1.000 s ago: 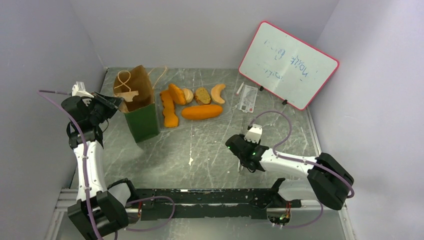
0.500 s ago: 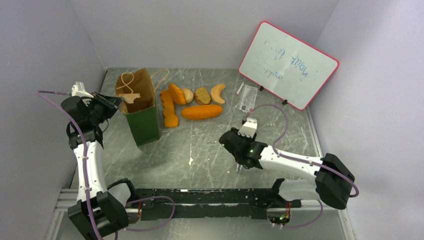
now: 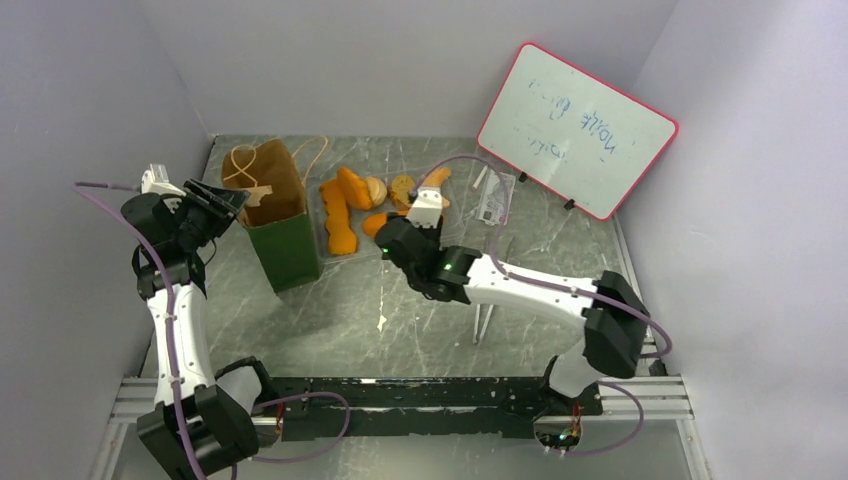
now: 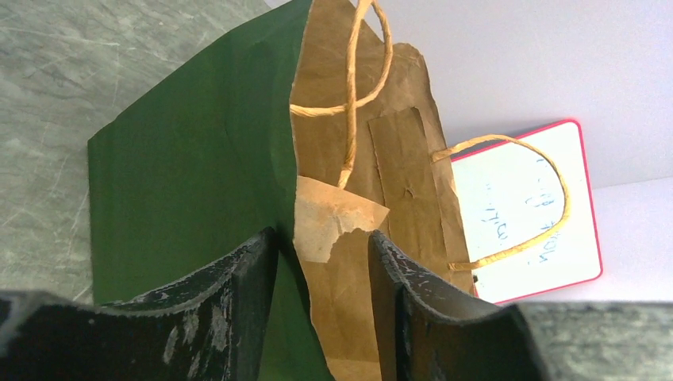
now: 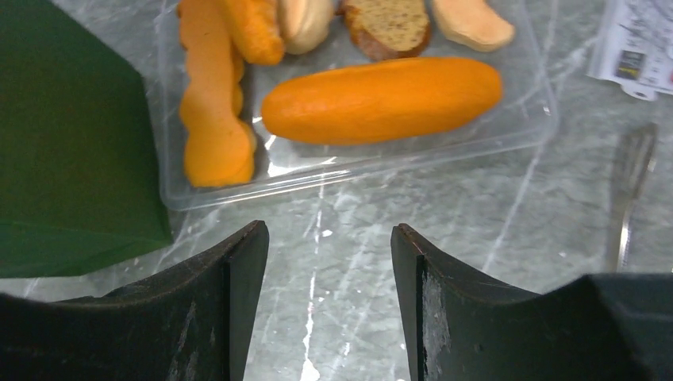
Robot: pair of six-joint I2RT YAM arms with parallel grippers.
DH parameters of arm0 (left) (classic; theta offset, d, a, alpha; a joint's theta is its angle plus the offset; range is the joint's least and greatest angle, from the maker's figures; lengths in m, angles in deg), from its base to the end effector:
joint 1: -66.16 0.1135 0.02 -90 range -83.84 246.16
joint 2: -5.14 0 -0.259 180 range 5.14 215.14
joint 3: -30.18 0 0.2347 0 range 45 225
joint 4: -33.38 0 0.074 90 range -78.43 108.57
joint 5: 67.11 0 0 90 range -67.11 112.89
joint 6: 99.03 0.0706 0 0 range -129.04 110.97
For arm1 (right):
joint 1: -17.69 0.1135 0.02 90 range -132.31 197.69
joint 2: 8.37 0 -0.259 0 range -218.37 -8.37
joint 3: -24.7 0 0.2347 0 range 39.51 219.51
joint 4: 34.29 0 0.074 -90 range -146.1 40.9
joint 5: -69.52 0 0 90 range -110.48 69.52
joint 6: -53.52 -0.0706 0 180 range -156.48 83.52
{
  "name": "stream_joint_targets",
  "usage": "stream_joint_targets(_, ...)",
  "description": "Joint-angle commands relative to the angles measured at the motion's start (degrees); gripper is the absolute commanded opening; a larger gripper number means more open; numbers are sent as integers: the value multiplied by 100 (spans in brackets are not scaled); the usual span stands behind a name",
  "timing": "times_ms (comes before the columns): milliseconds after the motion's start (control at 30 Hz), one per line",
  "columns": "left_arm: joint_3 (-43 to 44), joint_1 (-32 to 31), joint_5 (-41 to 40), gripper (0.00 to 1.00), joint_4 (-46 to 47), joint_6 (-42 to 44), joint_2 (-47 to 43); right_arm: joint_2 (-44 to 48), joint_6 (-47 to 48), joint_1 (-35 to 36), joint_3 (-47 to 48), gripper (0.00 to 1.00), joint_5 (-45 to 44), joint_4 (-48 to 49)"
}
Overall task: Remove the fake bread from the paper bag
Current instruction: Place the clamp at the center of the board.
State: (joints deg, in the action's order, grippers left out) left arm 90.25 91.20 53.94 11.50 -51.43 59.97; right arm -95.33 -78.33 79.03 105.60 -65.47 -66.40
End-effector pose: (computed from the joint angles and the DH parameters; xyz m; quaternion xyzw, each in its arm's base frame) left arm 0.2269 0.0658 0.3081 -0.2960 0.7315 -0.2991 0.5366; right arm 0.2055 0.2718 0.2708 0.0241 0.8473 0.1026 0.5205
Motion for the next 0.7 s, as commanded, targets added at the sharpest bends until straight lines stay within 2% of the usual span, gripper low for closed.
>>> stream_joint_targets(0,190,80,-118,51,-93,97,-209,-470,537,145,450,62,130,385)
stream_joint_targets(267,203,95,-727,57,-597,230,-781,-1028,847,160,1187,62,351,572)
stream_joint_targets(667,605,93,-1405,59,-1324,510,-1205,-974,969,255,1326,62,401,527)
